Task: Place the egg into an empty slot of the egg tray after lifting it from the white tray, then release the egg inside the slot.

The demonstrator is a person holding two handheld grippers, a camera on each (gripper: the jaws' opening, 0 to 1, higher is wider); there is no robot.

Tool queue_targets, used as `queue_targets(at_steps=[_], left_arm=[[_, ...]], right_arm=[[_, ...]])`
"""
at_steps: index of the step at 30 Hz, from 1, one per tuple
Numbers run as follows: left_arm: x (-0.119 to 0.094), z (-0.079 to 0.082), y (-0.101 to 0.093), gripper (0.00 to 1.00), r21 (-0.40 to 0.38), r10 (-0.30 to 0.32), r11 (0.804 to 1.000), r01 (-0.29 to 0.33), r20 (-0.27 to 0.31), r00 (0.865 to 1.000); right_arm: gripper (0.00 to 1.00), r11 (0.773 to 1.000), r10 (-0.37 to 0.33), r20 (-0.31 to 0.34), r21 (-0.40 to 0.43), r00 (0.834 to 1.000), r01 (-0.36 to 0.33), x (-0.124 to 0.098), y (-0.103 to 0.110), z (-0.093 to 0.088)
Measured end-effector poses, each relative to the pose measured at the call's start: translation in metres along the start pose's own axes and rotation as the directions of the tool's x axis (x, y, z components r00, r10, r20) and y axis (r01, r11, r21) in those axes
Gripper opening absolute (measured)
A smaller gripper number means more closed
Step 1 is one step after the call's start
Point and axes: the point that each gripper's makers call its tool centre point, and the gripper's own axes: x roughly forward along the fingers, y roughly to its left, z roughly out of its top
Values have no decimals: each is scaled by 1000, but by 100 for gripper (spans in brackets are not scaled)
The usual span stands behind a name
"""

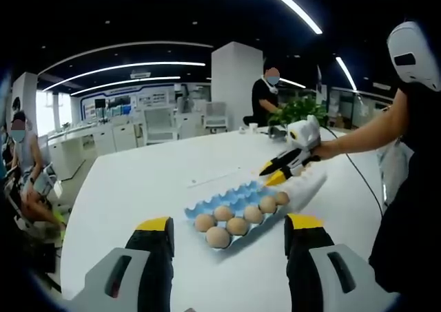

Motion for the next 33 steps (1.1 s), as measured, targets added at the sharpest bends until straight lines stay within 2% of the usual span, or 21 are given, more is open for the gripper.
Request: queue_targets(at_steps=[19, 27, 33], left_arm=[[8, 5, -8, 65, 11, -24, 1000, 24, 4, 1000], [12, 8, -14, 65, 19, -39, 999, 39, 2, 999], [14, 9, -17, 65, 21, -44, 999, 44, 3, 999]], right_arm=[[30, 993, -109, -43, 43, 993, 111, -53, -26, -39], [29, 983, -166, -44, 70, 985, 168, -77, -40, -51], [29, 977, -197, -67, 75, 978, 202, -90, -47, -64]])
